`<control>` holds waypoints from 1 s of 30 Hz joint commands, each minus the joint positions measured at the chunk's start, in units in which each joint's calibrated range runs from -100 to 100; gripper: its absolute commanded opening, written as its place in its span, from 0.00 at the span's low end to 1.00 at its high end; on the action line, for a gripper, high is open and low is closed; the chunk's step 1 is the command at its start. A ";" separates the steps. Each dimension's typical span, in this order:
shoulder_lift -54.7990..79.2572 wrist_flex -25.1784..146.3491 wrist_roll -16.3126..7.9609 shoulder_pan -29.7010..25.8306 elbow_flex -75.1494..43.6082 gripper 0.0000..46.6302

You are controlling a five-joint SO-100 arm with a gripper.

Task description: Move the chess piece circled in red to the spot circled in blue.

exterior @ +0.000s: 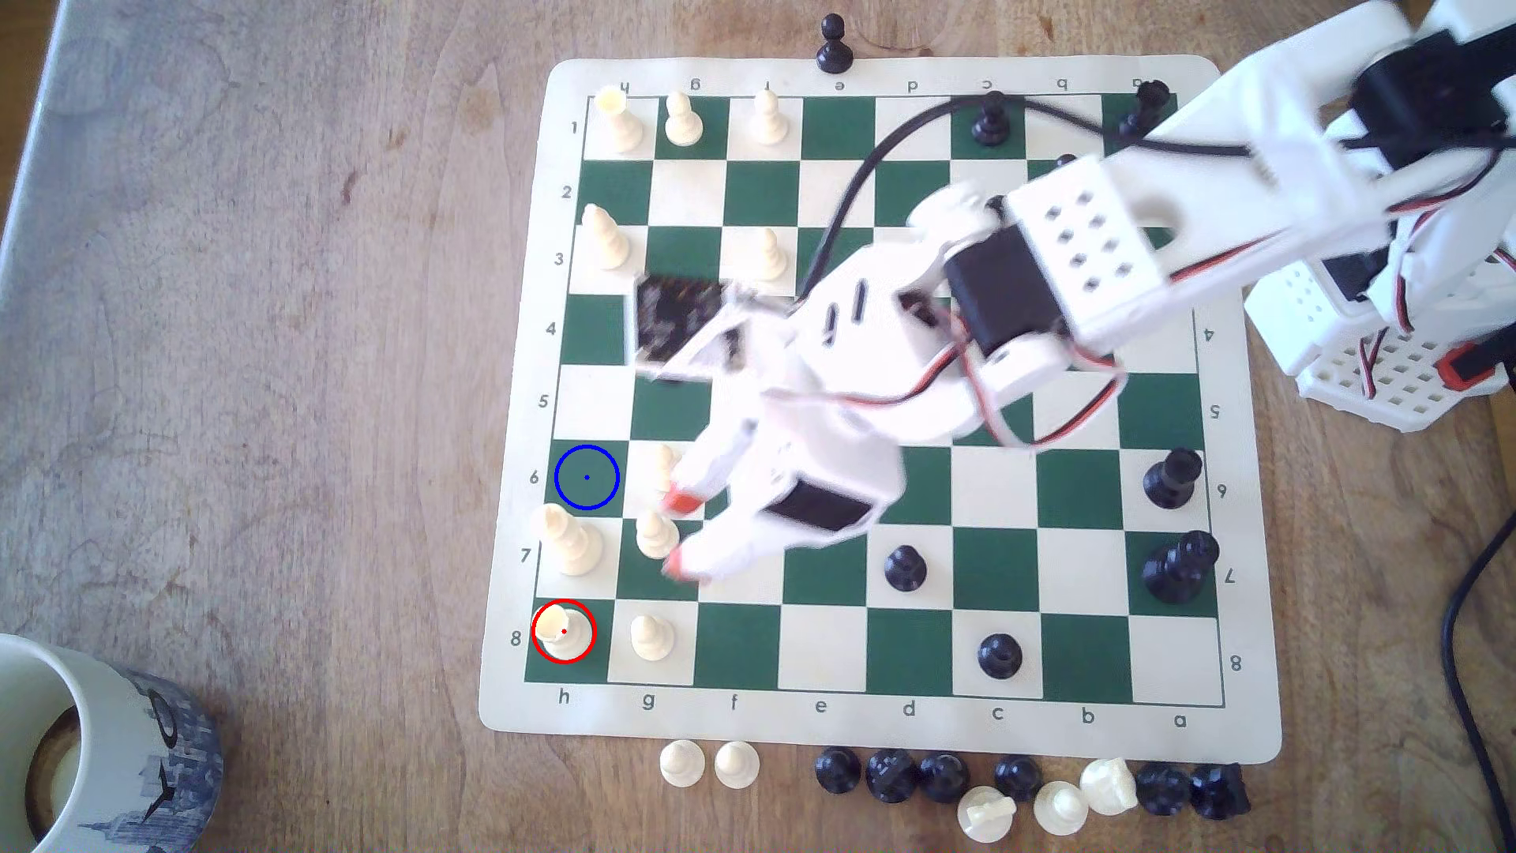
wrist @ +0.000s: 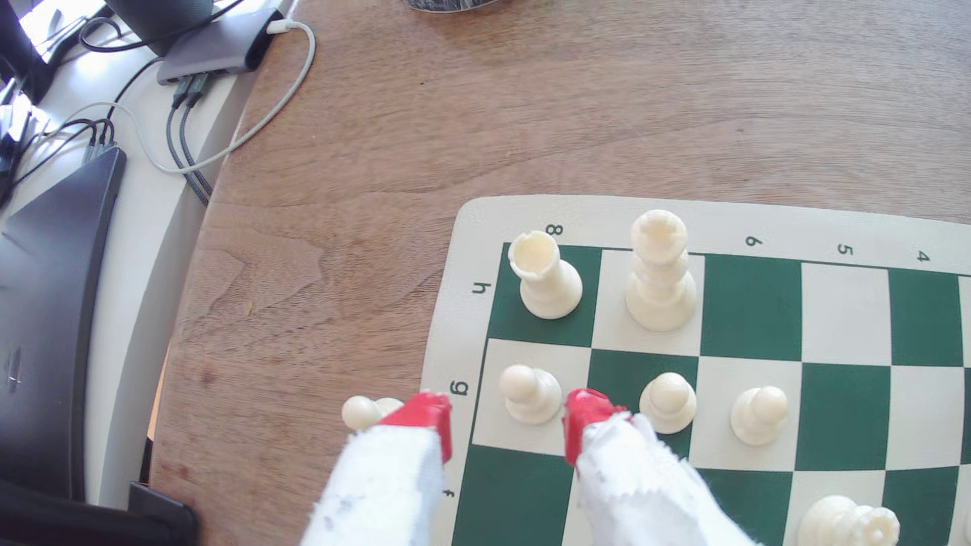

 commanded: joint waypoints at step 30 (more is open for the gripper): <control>23.07 -14.66 5.62 -0.15 -20.51 0.37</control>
